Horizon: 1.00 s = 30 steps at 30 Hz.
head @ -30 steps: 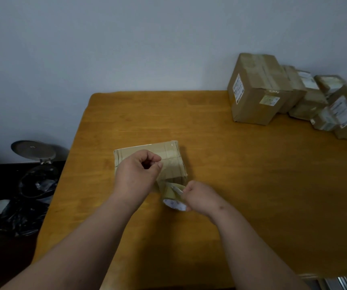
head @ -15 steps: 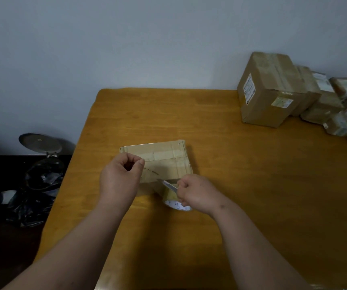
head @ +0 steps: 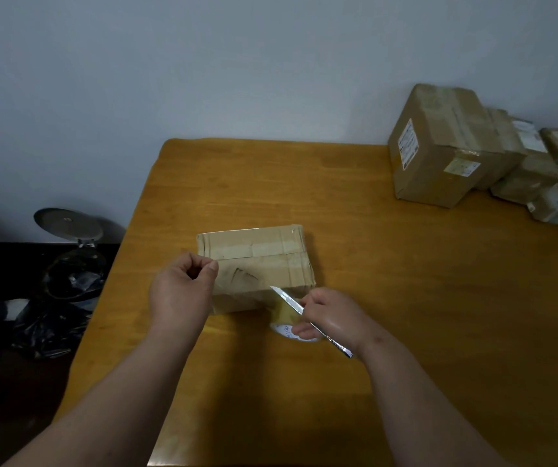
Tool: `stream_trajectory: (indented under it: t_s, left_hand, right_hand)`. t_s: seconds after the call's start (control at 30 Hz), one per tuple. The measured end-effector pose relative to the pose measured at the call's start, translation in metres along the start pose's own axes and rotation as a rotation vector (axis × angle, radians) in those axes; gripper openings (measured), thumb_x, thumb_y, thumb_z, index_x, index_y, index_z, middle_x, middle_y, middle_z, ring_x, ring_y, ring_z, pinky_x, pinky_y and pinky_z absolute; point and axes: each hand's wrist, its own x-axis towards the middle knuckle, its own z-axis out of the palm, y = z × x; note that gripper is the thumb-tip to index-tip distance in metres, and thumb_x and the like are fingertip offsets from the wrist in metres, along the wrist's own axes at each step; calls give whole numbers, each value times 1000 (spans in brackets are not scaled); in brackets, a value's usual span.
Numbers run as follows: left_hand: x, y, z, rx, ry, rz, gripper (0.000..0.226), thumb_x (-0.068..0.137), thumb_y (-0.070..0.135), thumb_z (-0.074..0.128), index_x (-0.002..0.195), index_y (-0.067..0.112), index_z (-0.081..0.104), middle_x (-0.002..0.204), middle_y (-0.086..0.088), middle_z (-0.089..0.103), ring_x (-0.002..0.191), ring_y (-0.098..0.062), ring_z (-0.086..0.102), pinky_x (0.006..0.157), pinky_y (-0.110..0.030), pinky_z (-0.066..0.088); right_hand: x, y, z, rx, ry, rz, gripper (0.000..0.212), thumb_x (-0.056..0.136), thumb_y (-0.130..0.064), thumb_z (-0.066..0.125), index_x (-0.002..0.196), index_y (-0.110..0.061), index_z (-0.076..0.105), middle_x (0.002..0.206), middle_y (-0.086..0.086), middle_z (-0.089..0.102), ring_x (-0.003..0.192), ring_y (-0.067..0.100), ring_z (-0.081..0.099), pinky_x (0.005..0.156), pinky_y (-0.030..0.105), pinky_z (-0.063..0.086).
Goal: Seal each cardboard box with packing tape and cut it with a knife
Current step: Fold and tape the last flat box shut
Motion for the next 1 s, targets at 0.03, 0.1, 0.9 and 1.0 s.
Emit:
stream_trajectory:
  t_s: [0.03, 0.1, 0.9, 1.0]
  left_hand:
    - [0, 0, 0, 0, 3, -5, 14, 92, 25, 65, 78, 24, 66, 78, 3, 68, 76, -17, 64, 60, -31, 50]
    - [1, -1, -1, -4, 3, -14, 13, 92, 24, 65, 79, 24, 66, 80, 2, 68, 78, -17, 64, 61, -31, 50]
    - [-14, 10, 2, 43, -5, 111, 14, 91, 25, 66, 78, 28, 66, 77, 10, 67, 72, -8, 62, 54, -22, 42]
    - [-13, 10, 2, 36, -5, 108, 14, 92, 25, 66, 77, 28, 65, 76, 9, 67, 71, -9, 62, 54, -23, 43]
  right_hand:
    - [0, 1, -1, -5, 6, -1, 10, 88, -6, 49, 85, -2, 58, 96, 21, 70, 76, 17, 75, 62, 24, 58]
    - [-1, 3, -2, -46, 14, -4, 15, 88, -7, 50, 91, 4, 61, 89, 17, 73, 75, 14, 74, 67, 27, 61]
    - [7, -35, 16, -708, -111, 42, 6, 93, -10, 49, 93, -9, 55, 98, 14, 67, 95, 30, 65, 90, 40, 54]
    - [5, -35, 15, -731, -100, 56, 7, 93, -11, 50, 95, -9, 56, 108, 19, 67, 98, 32, 65, 90, 41, 54]
